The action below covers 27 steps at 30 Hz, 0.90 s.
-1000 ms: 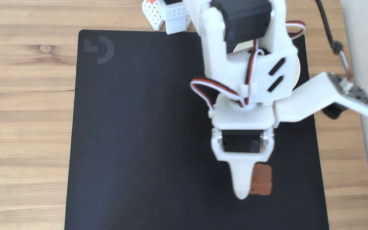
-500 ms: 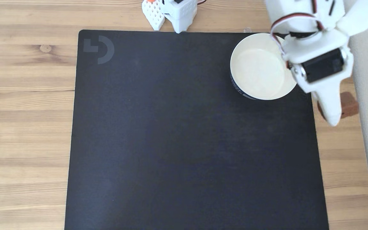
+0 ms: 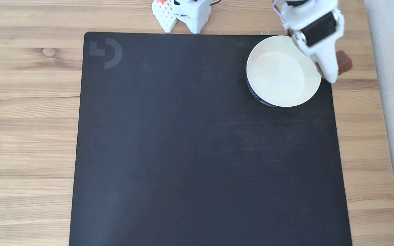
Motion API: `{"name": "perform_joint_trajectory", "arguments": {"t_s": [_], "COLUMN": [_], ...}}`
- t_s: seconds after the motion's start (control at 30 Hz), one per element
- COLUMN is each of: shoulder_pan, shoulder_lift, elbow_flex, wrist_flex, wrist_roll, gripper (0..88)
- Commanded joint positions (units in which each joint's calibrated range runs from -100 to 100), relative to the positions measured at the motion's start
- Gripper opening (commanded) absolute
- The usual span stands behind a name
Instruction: Pick up the toy and place it on the plate
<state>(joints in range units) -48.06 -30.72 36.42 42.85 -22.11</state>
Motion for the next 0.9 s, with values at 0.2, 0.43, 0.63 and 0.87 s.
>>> {"name": "perform_joint_trajectory", "arguments": {"t_s": [0.2,0.43,0.63,0.87], "shoulder_pan": [-2.7,0.3,1.8,1.5], "shoulder_lift": [-22.8,-26.8,-26.8,-26.8], "elbow_flex": [24.1,30.4,30.5,30.5], "wrist_flex": [-0.1,4.7,5.3,5.3], "wrist_roll": [-2.1,-2.2,-1.9,-1.8], "gripper": [2.9,3.0,3.3,22.6]}}
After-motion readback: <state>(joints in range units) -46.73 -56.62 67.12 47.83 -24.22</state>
